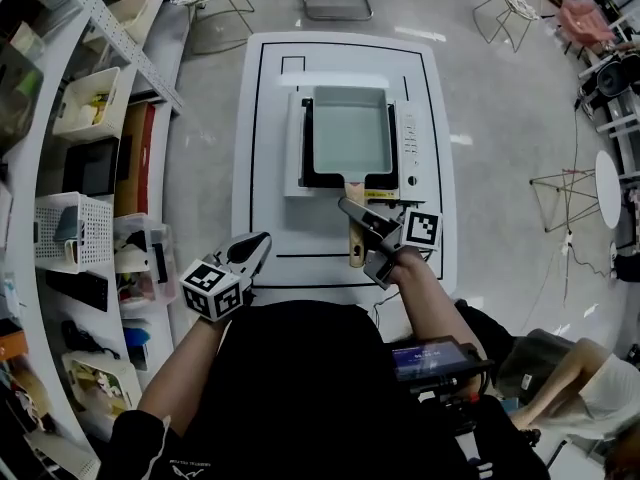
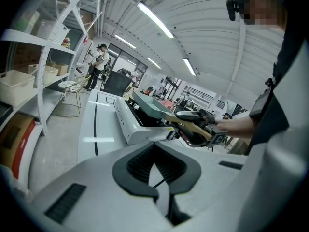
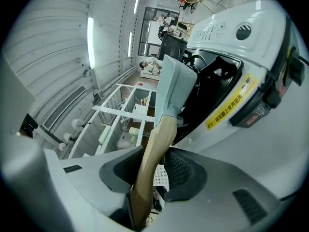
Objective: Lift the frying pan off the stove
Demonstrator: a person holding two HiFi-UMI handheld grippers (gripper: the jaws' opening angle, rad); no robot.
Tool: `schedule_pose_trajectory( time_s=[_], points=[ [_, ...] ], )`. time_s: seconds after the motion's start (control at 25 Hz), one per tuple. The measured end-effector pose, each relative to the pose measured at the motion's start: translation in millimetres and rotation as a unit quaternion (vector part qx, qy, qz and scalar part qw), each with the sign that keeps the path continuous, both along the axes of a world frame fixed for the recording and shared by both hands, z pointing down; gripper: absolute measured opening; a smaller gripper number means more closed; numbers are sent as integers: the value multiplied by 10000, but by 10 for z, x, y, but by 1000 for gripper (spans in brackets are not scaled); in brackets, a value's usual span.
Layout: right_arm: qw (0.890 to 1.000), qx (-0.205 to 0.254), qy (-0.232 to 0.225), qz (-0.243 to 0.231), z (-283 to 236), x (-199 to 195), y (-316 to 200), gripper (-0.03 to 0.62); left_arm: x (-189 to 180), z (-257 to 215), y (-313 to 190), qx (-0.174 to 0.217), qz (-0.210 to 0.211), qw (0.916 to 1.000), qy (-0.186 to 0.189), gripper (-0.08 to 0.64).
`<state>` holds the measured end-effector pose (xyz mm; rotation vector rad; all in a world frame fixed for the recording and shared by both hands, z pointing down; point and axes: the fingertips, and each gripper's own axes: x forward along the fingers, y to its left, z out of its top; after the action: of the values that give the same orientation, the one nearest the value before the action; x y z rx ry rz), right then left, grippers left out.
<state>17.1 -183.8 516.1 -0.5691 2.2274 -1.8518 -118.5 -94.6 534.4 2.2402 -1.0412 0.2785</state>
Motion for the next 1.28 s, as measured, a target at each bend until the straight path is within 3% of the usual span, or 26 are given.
schedule_pose_trajectory(
  time_s=[0.52,1.28],
  points=[
    [9999,-76,-63,129,-37,-60,19,143,-55,10,0,-54,-5,10000,-8,9],
    [9986,360,-252,278,-210,-53,33,141,-41,16,19,-30,136,9999,-27,9]
  ],
)
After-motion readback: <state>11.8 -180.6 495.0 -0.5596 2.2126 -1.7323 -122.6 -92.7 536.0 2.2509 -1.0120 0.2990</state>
